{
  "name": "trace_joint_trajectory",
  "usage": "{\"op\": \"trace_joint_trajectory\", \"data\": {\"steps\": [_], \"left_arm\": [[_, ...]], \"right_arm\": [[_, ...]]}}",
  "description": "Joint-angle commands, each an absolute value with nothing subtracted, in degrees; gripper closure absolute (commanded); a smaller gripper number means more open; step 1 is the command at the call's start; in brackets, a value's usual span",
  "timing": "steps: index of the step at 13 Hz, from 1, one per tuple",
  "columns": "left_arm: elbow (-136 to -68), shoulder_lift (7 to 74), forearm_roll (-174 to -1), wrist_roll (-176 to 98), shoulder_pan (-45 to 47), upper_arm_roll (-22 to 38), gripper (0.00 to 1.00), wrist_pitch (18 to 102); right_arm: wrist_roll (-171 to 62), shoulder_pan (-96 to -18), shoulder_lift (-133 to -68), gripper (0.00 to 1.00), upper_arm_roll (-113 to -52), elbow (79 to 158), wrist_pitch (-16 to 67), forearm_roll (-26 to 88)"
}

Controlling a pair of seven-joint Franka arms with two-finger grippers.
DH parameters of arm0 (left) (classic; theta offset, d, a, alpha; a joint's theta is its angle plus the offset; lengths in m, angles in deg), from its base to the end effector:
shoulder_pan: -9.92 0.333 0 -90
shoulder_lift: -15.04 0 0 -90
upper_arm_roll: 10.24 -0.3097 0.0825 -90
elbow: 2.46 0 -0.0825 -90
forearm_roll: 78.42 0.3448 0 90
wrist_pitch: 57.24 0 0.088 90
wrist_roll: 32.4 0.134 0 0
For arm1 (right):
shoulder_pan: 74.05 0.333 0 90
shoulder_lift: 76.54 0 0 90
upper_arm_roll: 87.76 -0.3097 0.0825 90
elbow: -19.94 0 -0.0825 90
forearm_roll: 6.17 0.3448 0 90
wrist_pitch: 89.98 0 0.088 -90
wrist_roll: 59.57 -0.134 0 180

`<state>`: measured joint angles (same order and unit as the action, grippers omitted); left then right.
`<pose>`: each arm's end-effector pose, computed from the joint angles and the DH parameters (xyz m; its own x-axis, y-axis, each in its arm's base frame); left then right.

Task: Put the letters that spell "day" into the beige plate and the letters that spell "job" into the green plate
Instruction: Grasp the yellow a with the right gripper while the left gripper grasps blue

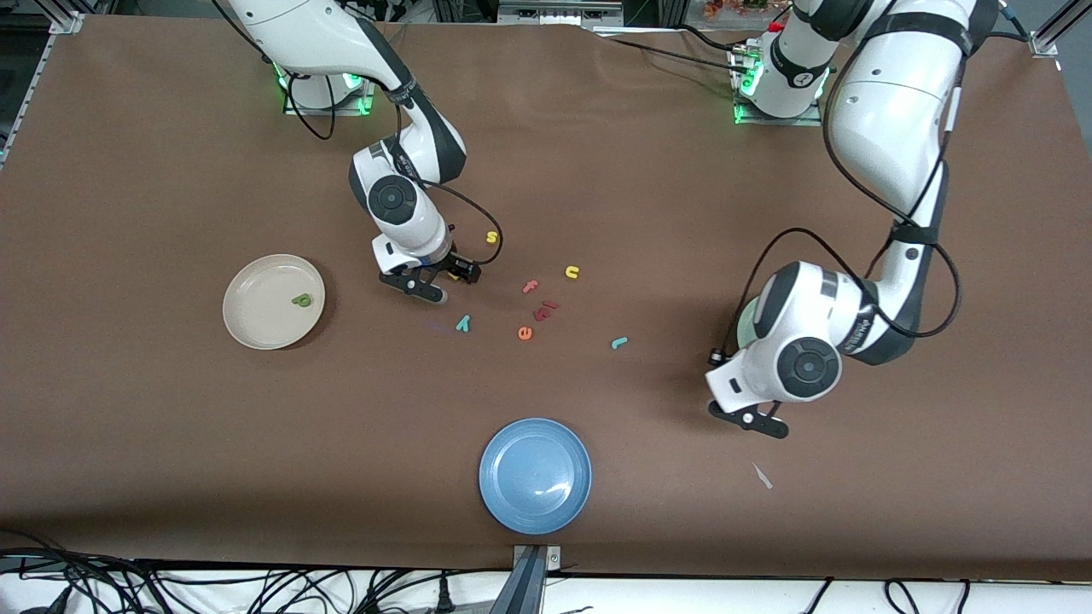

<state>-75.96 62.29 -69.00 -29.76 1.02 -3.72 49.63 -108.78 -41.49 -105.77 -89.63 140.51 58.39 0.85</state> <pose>0.6599 -0.1481 0.2284 0.9126 -0.3326 -0.2378 -0.3529 -0.9345 -0.0473 0.4560 0.3122 0.1704 0.9309 -0.3568 -0.0779 -0.3598 -0.9326 -0.0281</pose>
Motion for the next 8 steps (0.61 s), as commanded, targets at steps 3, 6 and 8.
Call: {"op": "trace_joint_trajectory", "data": {"steps": [3, 6, 8], "left_arm": [[-83.22, 59.78, -63.39, -27.39, 3.41, -3.38, 1.0, 51.21], [-89.01, 58.55, -63.3, -27.39, 5.17, -3.12, 1.0, 56.21], [-93.15, 56.53, -63.3, -27.39, 5.35, -3.03, 1.0, 59.3]], "right_arm": [[-109.14, -40.48, -106.51, 0.39, -89.17, 139.56, 58.82, 1.83], [-110.19, -40.48, -106.42, 0.48, -89.17, 139.56, 58.82, 2.01], [-110.37, -40.39, -106.51, 0.53, -89.17, 139.56, 58.99, 2.01]]}}
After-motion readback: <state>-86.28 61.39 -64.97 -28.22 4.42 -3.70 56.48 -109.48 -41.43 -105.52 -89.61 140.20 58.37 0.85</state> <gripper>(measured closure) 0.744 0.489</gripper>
